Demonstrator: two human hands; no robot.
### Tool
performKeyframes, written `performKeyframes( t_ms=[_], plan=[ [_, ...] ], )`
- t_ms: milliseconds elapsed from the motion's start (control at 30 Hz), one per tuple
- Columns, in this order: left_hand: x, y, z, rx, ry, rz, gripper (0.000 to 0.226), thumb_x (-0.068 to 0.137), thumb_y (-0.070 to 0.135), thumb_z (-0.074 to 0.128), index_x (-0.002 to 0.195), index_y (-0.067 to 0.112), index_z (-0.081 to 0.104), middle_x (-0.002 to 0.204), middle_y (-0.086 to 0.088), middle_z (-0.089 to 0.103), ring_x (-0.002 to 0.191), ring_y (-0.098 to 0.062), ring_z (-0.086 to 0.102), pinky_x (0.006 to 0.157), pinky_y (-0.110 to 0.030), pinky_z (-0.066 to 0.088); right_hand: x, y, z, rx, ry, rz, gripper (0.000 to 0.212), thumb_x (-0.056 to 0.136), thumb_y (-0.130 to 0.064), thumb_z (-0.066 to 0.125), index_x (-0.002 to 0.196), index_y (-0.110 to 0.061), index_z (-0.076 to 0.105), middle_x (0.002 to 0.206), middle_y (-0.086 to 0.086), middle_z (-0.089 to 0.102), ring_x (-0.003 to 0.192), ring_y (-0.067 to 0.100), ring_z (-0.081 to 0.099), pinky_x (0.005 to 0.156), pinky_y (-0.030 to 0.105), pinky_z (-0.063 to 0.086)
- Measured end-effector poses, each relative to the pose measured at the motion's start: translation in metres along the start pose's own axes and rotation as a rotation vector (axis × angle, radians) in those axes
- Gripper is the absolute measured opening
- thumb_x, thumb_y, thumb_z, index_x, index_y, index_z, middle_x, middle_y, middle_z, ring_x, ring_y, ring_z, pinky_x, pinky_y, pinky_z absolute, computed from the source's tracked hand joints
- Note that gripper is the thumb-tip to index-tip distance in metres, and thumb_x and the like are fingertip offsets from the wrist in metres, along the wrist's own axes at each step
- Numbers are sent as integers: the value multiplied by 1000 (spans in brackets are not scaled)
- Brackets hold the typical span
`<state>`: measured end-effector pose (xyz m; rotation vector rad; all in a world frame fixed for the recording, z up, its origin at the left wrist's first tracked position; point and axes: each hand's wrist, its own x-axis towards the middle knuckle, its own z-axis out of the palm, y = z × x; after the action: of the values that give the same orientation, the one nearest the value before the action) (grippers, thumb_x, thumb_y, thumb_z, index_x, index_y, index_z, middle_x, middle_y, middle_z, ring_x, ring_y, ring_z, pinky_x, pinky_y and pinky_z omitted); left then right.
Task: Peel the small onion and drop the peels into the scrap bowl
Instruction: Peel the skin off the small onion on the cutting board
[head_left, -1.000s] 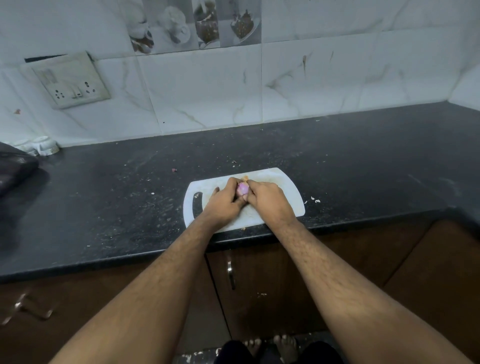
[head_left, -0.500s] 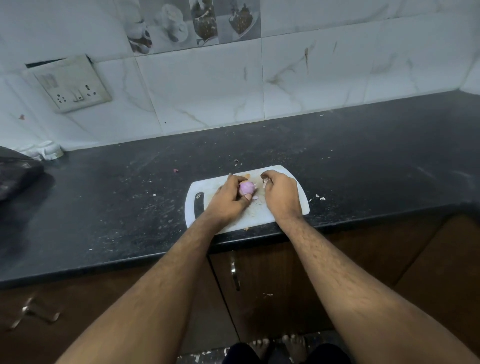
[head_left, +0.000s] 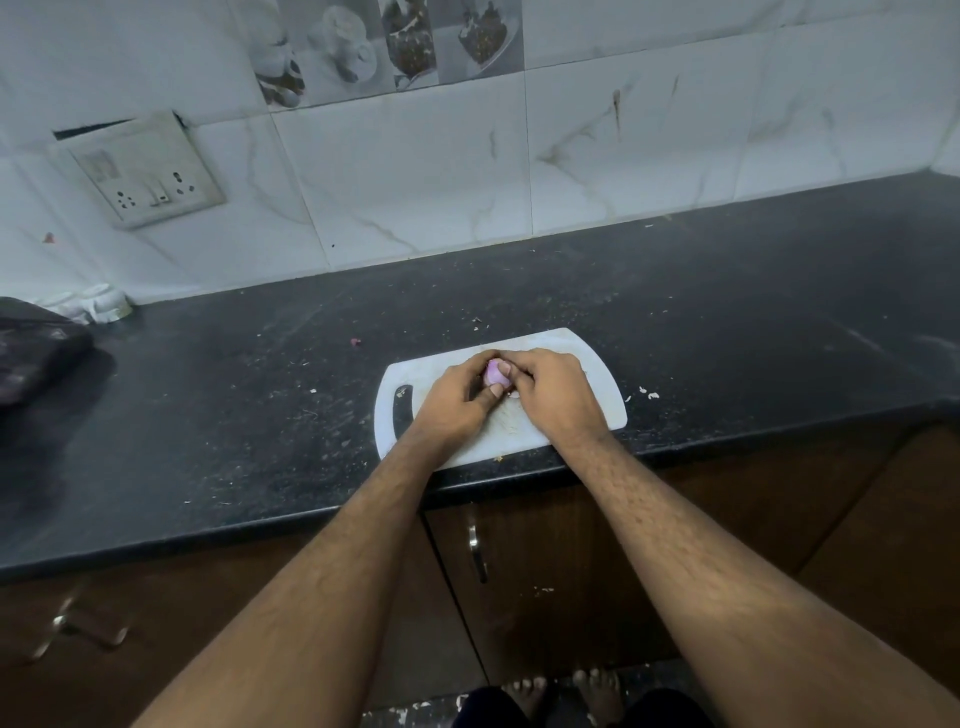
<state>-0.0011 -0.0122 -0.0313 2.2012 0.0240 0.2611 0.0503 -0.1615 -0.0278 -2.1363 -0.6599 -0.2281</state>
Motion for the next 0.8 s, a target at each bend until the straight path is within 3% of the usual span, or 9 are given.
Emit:
performKeyframes(
  t_ms=[133,300,433,567,667,733,800],
  plan=[
    [0,0,1,-3,8,23,45,103,18,59,148,14,52,136,4,65,129,-13,59,112,-29,43,1,-2,8,-283,-46,-61,28,107,-24,43,122,-17,66,105,5,68,95,23,65,79,37,52],
    [0,3,0,58,21,50,43,104,15,59,147,15,53,134,6,64,122,-7,56,93,-1,35,2,-2,11,-383,-54,-79,23,106,-16,45,122,-11,61,107,7,67,96,23,65,80,35,52],
    [1,-1,1,26,15,46,43,102,19,61,145,19,55,137,4,67,128,-12,59,109,-23,42,2,-5,11,-441,-81,-83,24,104,-15,50,126,-9,59,110,9,66,98,23,64,82,33,52],
    [2,-2,1,14,17,33,42,102,15,62,143,19,57,133,8,67,124,-7,59,97,-5,38,3,-9,6,-352,-54,-23,35,108,-34,42,117,-10,64,103,7,68,93,24,64,78,35,50],
    [2,-1,1,10,17,20,41,101,13,62,141,20,58,128,12,67,121,-6,60,95,-5,38,4,-9,4,-332,-49,18,28,107,-28,45,115,-10,66,102,7,70,94,24,65,74,34,47],
    [2,-1,0,0,14,-2,40,100,15,63,139,20,59,125,13,68,120,-8,61,100,-14,43,4,-9,4,-346,-27,28,23,105,-19,47,115,-12,66,101,6,71,93,23,65,74,35,48],
    [2,0,0,24,21,-17,41,98,23,65,139,23,59,126,11,70,122,-13,63,110,-32,46,3,-9,3,-300,-19,51,24,104,-16,45,112,-14,67,98,4,71,90,21,65,73,34,49]
  ],
)
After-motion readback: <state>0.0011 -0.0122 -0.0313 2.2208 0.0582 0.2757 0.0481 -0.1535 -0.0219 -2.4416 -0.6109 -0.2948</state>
